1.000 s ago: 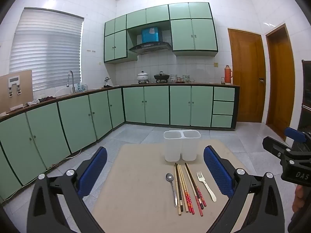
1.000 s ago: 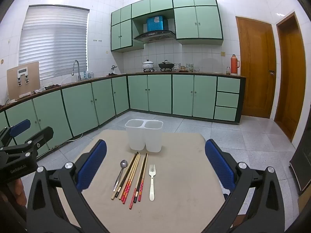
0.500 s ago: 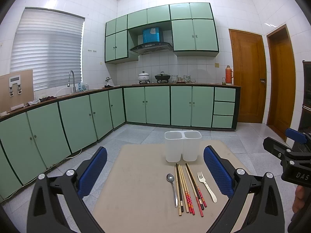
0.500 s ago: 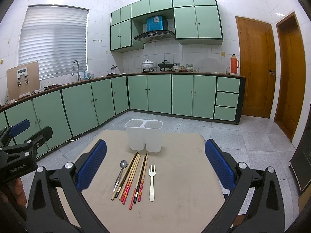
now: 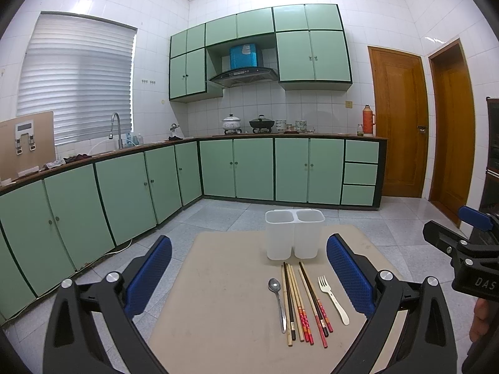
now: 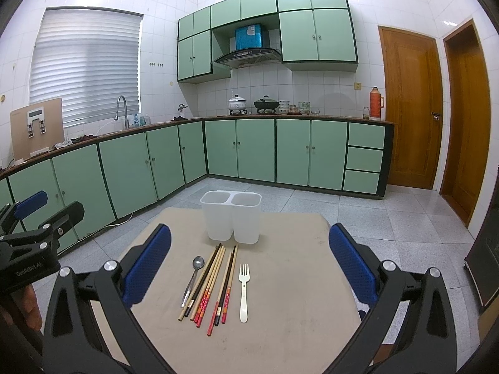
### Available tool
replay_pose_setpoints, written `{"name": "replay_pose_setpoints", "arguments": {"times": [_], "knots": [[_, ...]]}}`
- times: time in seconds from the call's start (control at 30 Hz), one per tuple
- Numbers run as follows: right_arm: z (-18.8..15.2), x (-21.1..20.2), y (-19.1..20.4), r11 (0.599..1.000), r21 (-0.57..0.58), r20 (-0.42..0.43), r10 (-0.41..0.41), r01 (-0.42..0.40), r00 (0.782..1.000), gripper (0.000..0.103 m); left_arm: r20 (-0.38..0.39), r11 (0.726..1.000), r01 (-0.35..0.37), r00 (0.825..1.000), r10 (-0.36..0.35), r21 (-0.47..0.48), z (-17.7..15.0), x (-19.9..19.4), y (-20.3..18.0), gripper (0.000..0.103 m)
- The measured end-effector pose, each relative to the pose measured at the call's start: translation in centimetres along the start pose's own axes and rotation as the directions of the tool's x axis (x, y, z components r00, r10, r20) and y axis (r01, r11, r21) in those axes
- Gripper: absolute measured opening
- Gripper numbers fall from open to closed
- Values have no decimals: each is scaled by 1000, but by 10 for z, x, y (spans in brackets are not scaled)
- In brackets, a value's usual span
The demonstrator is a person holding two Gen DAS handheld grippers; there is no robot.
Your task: Organize utensils
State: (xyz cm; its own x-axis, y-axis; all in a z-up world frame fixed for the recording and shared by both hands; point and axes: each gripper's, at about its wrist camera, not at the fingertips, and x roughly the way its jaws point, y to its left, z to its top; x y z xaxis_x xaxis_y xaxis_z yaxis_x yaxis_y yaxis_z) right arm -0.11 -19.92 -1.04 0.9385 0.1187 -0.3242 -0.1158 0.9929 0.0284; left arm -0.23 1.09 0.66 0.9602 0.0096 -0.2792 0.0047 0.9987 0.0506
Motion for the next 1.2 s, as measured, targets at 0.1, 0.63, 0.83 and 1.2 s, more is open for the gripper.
{"name": "replay_pose_setpoints", "arguments": {"times": [0.1, 0.63, 0.83, 1.2], "knots": [[-2, 4, -1, 1000, -2, 0, 2, -2, 1000, 98, 0, 1000, 0, 1000, 0, 0, 0, 0, 0, 97], [-4, 3, -4, 1000, -2, -1, 2, -2, 1000, 98, 0, 1000, -2, 1000, 2, 0, -3, 3, 0, 97], [-4, 3, -4, 1000, -2, -2, 2, -2, 1000, 98, 0, 1000, -2, 1000, 2, 0, -3, 3, 0, 97], [-4, 4, -4, 1000, -1, -3, 1, -1, 1000, 98, -1, 1000, -2, 1000, 2, 1, -3, 3, 1, 97]]}}
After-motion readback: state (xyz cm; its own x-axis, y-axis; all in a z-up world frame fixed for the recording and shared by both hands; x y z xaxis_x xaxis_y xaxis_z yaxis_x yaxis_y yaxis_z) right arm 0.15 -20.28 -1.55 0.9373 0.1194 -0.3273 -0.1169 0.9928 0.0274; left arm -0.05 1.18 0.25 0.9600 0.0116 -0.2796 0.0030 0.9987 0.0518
